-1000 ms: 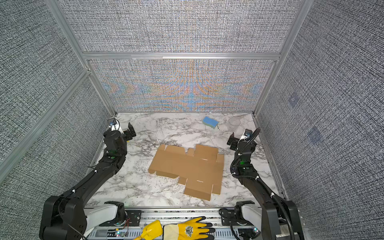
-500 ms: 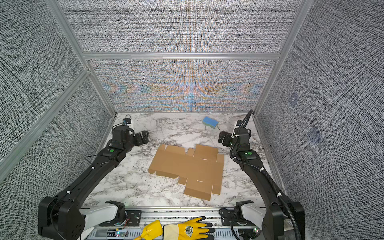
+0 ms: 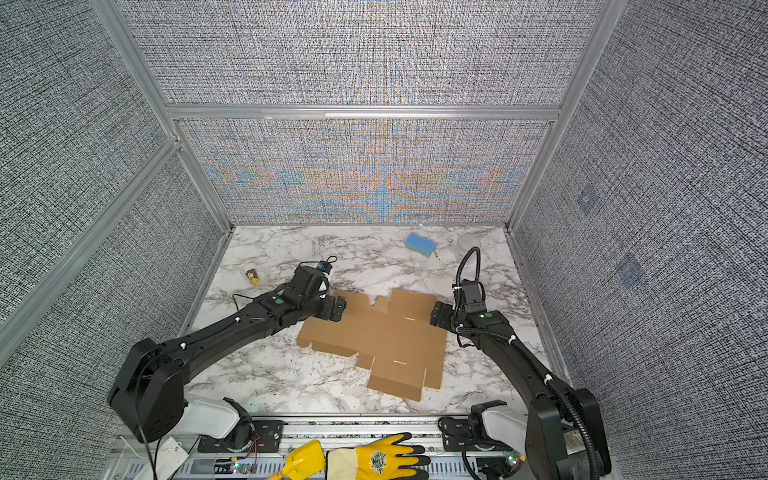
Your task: Fold the paper box
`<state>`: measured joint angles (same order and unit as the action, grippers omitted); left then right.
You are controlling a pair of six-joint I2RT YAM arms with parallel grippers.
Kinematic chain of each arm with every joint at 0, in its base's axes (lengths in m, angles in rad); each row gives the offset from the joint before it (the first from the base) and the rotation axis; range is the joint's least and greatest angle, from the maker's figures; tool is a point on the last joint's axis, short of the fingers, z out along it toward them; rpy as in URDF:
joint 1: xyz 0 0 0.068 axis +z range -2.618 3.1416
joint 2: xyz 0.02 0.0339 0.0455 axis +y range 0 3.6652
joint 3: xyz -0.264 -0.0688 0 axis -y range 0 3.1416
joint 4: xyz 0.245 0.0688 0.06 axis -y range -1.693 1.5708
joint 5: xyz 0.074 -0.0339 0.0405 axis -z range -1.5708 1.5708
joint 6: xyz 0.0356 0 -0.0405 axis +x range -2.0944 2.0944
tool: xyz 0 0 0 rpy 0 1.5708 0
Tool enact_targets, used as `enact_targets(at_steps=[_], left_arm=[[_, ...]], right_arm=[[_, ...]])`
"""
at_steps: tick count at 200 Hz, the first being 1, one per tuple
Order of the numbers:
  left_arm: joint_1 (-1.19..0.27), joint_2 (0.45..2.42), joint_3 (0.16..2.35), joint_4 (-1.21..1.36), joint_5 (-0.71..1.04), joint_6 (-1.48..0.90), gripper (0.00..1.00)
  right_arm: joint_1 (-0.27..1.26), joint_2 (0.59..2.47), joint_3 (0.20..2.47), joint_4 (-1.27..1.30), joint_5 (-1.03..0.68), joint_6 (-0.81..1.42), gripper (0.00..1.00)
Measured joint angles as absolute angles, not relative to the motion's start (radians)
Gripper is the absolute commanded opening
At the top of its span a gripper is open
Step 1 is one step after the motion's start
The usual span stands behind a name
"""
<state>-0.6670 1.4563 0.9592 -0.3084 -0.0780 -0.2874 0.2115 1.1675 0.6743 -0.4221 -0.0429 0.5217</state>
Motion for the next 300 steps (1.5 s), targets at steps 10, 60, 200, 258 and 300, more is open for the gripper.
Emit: enact_targets(at_steps=[10, 60, 200, 258, 300], left_arm=[[-0.683, 1.483, 0.977, -0.31, -0.081, -0.281, 0.98], [-0.71, 1.546, 1.003, -0.313, -0.091, -0.259, 0.98], [-0.711, 1.71, 1.271, -0.44, -0.131, -0.222, 0.97], [-0.711, 1.785, 1.431, -0.386, -0.04, -0.044, 0.98], [-0.711, 1.856, 1.451, -0.283, 0.056, 0.142, 0.98]], right_arm=[[0.212, 1.166, 0.653, -0.421, -0.059, 0.534, 0.83], [0.185, 1.14, 0.515, -0.379, -0.163, 0.599, 0.68], [0.126, 1.114, 0.34, -0.049, -0.39, 0.61, 0.15], [0.126, 1.1, 0.437, -0.083, -0.392, 0.539, 0.05], [0.127, 1.095, 0.541, -0.174, -0.363, 0.461, 0.05]])
